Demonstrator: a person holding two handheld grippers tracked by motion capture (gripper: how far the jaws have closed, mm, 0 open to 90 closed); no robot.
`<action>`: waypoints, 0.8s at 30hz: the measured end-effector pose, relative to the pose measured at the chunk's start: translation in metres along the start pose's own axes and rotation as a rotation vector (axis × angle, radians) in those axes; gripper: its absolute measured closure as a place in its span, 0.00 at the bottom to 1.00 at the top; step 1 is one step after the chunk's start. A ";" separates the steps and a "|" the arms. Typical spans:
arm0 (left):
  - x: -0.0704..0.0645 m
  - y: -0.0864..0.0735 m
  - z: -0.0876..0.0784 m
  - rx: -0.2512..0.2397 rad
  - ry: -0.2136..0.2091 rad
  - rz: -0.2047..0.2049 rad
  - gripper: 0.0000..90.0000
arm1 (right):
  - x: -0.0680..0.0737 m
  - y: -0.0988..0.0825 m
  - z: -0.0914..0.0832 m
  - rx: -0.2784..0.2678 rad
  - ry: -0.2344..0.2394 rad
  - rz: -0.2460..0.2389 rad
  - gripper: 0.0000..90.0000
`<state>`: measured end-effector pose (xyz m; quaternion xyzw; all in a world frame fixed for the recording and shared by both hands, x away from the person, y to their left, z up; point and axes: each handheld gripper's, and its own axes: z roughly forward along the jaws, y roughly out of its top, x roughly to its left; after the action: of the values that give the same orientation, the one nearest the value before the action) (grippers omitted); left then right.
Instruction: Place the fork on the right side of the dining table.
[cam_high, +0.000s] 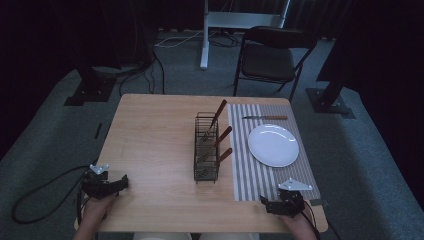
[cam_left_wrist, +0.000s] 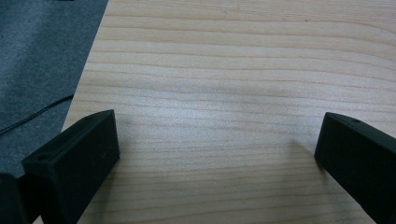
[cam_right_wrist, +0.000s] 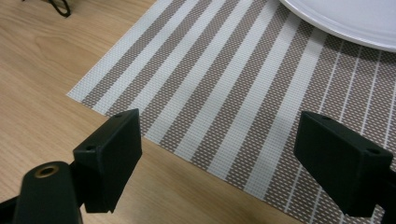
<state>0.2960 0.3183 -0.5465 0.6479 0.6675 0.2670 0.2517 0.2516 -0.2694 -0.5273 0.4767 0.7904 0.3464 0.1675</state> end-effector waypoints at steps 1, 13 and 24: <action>0.000 0.000 0.000 0.000 0.000 0.000 0.00 | 0.001 0.001 0.000 -0.002 0.000 -0.004 0.16; 0.000 0.000 0.000 0.000 0.000 0.000 0.00 | 0.015 0.017 -0.006 -0.045 0.042 -0.031 0.17; 0.000 0.000 0.000 0.000 0.000 0.000 0.00 | 0.035 0.041 -0.012 -0.095 0.115 -0.053 0.18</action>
<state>0.2959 0.3183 -0.5465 0.6480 0.6675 0.2670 0.2517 0.2538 -0.2314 -0.4879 0.4261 0.7938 0.4060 0.1535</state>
